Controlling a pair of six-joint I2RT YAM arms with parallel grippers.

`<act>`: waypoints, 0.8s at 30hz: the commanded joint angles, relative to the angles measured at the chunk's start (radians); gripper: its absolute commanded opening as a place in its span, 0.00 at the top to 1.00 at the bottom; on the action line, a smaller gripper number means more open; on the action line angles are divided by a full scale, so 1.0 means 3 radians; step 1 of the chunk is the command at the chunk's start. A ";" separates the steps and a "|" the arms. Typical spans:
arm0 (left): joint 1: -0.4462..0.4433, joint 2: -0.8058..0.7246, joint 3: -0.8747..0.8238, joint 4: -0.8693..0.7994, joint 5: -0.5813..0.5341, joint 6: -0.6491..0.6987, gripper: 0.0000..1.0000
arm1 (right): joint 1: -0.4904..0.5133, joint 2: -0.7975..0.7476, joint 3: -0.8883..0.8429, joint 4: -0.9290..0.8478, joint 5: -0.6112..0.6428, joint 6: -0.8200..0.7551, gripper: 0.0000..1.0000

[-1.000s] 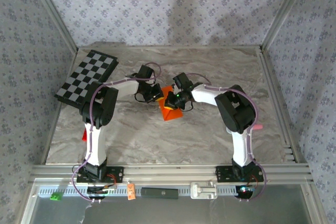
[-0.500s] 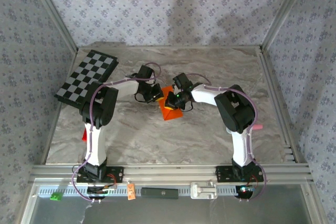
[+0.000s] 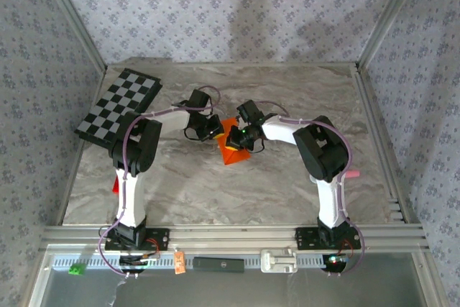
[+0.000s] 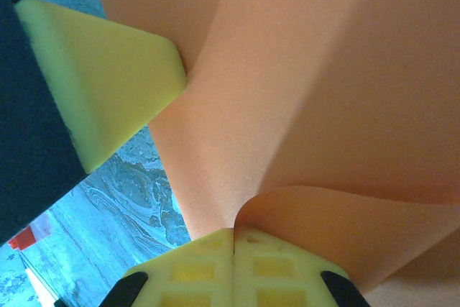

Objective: Fold a paper plane with a square sheet of paper (pick it up from the middle)
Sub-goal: Fold the triangle a second time at the center of the table.

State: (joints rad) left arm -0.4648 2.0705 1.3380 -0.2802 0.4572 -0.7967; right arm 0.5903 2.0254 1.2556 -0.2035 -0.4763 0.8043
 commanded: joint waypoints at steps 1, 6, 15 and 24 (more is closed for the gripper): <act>-0.0005 0.0119 -0.0084 -0.0098 -0.0011 -0.0001 0.90 | -0.0016 0.0080 0.0080 0.0000 0.0000 0.0024 0.98; -0.0002 0.0109 -0.0088 -0.0090 -0.0010 0.0000 0.90 | -0.0021 0.0105 0.0089 -0.0063 0.0025 0.0008 0.98; 0.0003 0.0086 -0.0016 -0.0125 0.0021 -0.0026 0.89 | -0.0025 0.0151 0.0101 -0.0113 -0.0005 -0.0002 0.94; 0.0184 -0.0021 0.0479 -0.0383 0.0081 0.0067 0.83 | -0.0056 0.0167 0.0087 -0.0174 -0.0021 -0.0005 0.75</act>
State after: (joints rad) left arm -0.4385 2.0716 1.4265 -0.3496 0.4644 -0.7929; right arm 0.5831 2.0407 1.2736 -0.2050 -0.5018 0.8040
